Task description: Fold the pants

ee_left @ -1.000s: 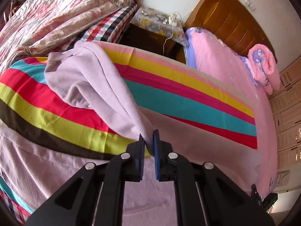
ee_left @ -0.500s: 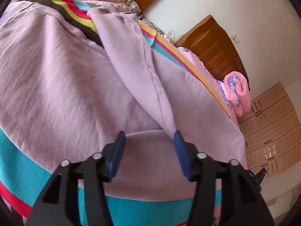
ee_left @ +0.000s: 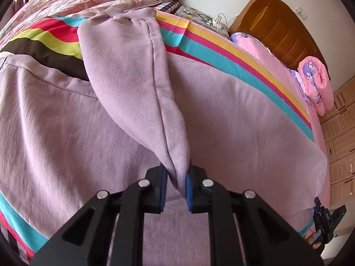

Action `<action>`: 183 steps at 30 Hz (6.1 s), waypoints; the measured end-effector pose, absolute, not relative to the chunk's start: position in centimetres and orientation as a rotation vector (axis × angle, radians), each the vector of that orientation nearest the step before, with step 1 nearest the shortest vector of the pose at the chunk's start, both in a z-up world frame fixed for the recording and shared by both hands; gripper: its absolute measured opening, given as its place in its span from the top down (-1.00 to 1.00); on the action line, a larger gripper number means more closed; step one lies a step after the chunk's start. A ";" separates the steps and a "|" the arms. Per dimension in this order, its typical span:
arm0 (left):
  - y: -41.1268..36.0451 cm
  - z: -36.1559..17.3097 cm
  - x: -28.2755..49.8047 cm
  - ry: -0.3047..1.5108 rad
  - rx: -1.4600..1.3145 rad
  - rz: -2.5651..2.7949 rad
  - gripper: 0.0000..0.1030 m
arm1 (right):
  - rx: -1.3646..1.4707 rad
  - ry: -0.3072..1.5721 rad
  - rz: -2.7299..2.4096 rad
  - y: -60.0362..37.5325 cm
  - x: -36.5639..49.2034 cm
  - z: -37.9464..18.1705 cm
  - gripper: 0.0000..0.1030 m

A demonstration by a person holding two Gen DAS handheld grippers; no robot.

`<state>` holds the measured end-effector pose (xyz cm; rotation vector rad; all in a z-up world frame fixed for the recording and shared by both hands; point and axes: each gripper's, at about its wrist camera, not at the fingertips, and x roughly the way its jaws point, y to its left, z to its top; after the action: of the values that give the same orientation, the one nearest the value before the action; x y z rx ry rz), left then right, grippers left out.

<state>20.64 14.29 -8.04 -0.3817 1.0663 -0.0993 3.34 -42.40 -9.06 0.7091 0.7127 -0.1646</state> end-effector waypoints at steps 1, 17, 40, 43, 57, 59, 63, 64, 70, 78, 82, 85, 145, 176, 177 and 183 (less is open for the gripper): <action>14.6 -7.4 20.4 1.039 -0.389 -0.118 0.82 | 0.685 0.718 -0.160 -42.4 3.5 -8.8 0.74; 16.2 -10.0 9.6 0.995 -0.435 -0.149 0.82 | 0.725 0.746 -0.137 -43.7 -0.5 -8.8 0.82; 15.9 -9.3 9.8 0.974 -0.377 -0.137 -0.08 | 0.740 0.775 -0.068 -41.0 -1.9 -8.1 0.38; 15.9 -9.3 9.9 0.970 -0.376 -0.135 -0.05 | 0.717 0.777 -0.081 -40.4 -1.7 -8.3 0.39; 16.7 -9.5 10.1 0.920 -0.301 -0.110 0.67 | 0.610 0.794 -0.142 -39.7 -2.0 -8.3 0.83; 16.4 -9.3 9.7 0.913 -0.269 -0.107 0.62 | 0.618 0.780 -0.137 -39.8 -2.4 -8.4 0.82; 17.2 -7.4 8.8 0.874 -0.272 -0.062 -0.33 | 0.552 0.787 -0.217 -40.0 -3.8 -6.2 0.06; 17.7 -6.5 8.2 0.828 -0.273 -0.021 -0.36 | 0.530 0.760 -0.239 -39.9 -4.6 -5.2 -0.17; 12.7 0.6 10.0 0.712 -0.112 -0.141 -0.62 | 0.232 0.691 -0.150 -35.9 -0.7 0.0 -0.19; -2.2 -3.9 22.7 0.905 0.023 -0.419 -0.73 | -0.061 0.952 0.111 -26.9 16.4 -4.5 -0.40; -4.2 -7.4 25.5 0.910 0.160 -0.405 -0.73 | -0.138 1.022 0.147 -27.4 17.5 -7.2 -0.43; -4.0 -9.2 26.1 0.893 0.218 -0.406 -0.80 | -0.085 1.021 0.148 -30.7 16.3 -7.7 -0.50; 47.1 -7.7 9.8 0.660 -0.802 0.424 0.20 | -0.455 0.957 1.372 34.3 33.7 -5.3 0.38; 34.9 3.3 18.0 0.692 -0.318 0.275 -0.97 | -0.071 0.863 0.716 5.4 37.9 2.5 -0.08; 32.7 3.4 20.6 0.735 -0.257 0.223 -0.97 | -0.043 0.873 0.677 2.6 37.0 1.9 -0.08; 22.7 0.3 32.5 0.956 -0.143 -0.028 -0.96 | 0.017 0.914 0.518 -8.8 27.0 -2.6 -0.08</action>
<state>32.50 22.69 0.32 -0.1428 0.9559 -0.0284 27.04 -8.85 -2.59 0.0168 0.9140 0.5182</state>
